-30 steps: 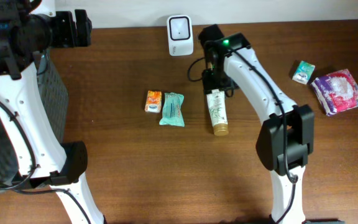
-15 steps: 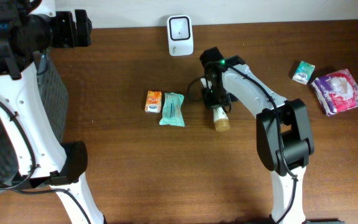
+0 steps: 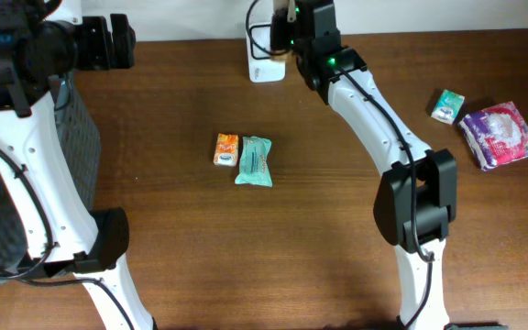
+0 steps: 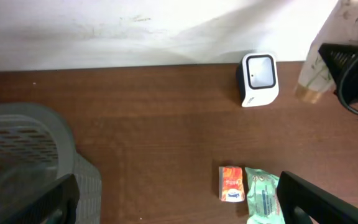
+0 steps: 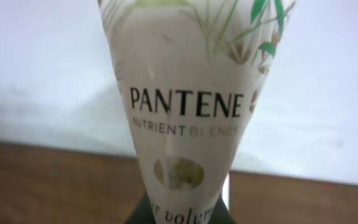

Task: Scan the item barcode
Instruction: 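Hold the white tube up to the white scanner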

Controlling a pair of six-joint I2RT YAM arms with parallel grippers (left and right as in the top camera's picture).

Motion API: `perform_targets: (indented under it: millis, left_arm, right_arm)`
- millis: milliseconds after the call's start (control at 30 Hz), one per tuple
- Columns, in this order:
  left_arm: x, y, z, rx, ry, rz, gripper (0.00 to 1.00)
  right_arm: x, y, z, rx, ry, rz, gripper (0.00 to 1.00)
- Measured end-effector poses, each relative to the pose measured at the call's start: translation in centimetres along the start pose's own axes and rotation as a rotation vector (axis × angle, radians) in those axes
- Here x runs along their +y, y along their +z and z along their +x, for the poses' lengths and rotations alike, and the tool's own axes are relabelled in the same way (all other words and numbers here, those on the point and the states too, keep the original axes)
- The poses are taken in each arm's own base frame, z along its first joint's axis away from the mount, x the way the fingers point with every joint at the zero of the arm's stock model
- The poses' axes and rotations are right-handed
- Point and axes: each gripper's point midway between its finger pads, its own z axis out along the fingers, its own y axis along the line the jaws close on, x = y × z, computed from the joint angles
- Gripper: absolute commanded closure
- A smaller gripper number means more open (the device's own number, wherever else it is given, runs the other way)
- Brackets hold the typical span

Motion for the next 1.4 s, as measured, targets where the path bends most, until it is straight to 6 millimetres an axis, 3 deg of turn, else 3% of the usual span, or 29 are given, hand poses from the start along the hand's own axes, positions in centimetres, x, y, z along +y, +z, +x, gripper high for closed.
perform_targets:
  millis: [67, 233, 267, 467, 567, 733, 900, 1067, 1167, 1267, 1400]
  left_arm:
    - [0.0, 0.0, 0.0, 0.0, 0.0, 0.0, 0.01]
    - [0.0, 0.0, 0.0, 0.0, 0.0, 0.0, 0.01]
    - [0.0, 0.0, 0.0, 0.0, 0.0, 0.0, 0.01]
    - [0.0, 0.0, 0.0, 0.0, 0.0, 0.0, 0.01]
    - [0.0, 0.0, 0.0, 0.0, 0.0, 0.0, 0.01]
    - [0.0, 0.0, 0.0, 0.0, 0.0, 0.0, 0.01]
    - [0.0, 0.0, 0.0, 0.0, 0.0, 0.0, 0.01]
    - [0.0, 0.0, 0.0, 0.0, 0.0, 0.0, 0.01]
    - [0.0, 0.0, 0.0, 0.0, 0.0, 0.0, 0.01]
    - [0.0, 0.0, 0.0, 0.0, 0.0, 0.0, 0.01]
    - [0.0, 0.0, 0.0, 0.0, 0.0, 0.0, 0.01]
  right_arm:
    - [-0.2, 1.6, 1.4, -0.007, 0.051, -0.005, 0.96]
    - [-1.8, 6.4, 9.4, 0.072, 0.125, 0.009, 0.96]
    - [-1.9, 6.8, 10.0, 0.074, 0.126, 0.009, 0.96]
    - [-1.2, 6.9, 9.1, 0.031, 0.132, -0.012, 0.96]
    - [-1.1, 6.9, 9.0, 0.028, 0.216, -0.012, 0.96]
    - [-1.5, 6.8, 7.7, 0.013, 0.542, -0.005, 0.96]
    - [-3.3, 6.7, 9.4, 0.076, 0.829, 0.068, 0.96]
    - [-4.0, 6.6, 9.5, 0.073, 0.752, 0.097, 0.96]
    - [-4.3, 6.1, 8.2, 0.045, 0.693, 0.112, 0.96]
    - [-3.6, 4.1, 4.1, -0.019, 0.719, 0.093, 0.96]
    - [-3.2, 3.5, 4.2, 0.006, 0.842, 0.113, 0.96]
